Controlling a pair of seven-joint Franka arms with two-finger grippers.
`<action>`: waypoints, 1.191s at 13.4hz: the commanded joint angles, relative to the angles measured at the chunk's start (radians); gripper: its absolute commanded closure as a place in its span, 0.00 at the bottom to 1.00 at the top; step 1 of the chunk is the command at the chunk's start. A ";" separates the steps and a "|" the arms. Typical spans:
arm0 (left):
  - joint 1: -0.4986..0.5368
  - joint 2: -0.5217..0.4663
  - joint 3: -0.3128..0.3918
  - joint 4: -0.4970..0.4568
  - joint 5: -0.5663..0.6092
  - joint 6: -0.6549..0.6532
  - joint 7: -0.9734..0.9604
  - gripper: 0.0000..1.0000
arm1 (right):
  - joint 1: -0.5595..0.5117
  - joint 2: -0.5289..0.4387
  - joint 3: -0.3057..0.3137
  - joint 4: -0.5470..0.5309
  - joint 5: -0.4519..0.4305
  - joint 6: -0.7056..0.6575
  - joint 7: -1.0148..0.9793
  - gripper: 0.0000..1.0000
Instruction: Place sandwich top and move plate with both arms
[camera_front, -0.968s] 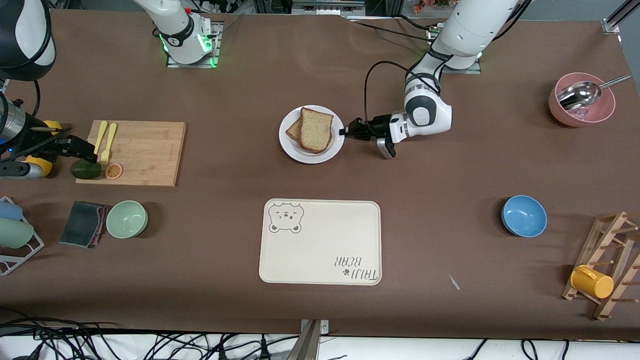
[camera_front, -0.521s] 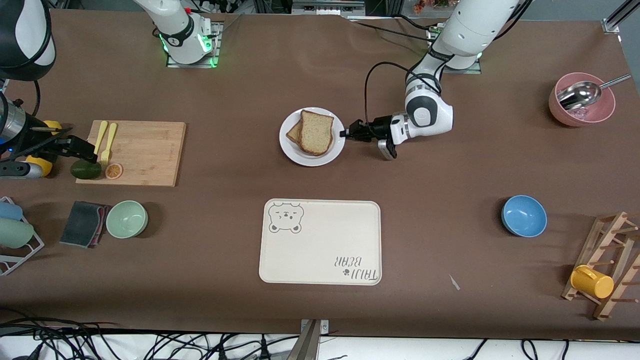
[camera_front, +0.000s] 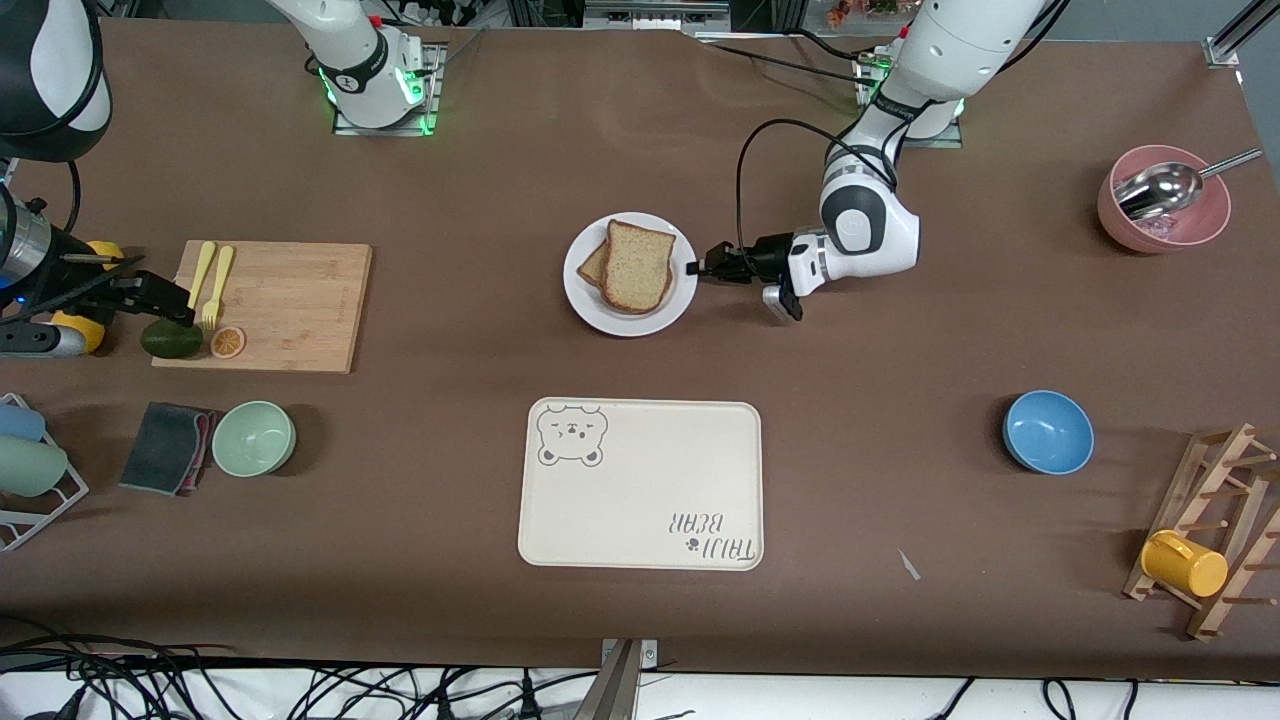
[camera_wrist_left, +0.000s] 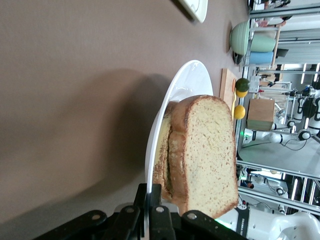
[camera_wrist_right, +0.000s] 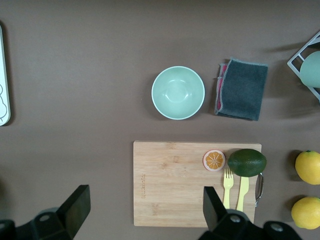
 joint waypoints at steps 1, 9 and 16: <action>0.024 -0.047 -0.004 -0.010 0.031 -0.003 -0.032 1.00 | -0.015 0.004 0.014 0.017 -0.008 -0.005 0.012 0.00; 0.113 -0.076 -0.002 0.059 0.215 -0.012 -0.210 1.00 | -0.015 0.006 0.014 0.020 0.001 -0.002 0.012 0.00; 0.197 -0.069 0.001 0.161 0.254 -0.057 -0.282 1.00 | -0.015 0.006 0.014 0.020 0.001 -0.002 0.012 0.00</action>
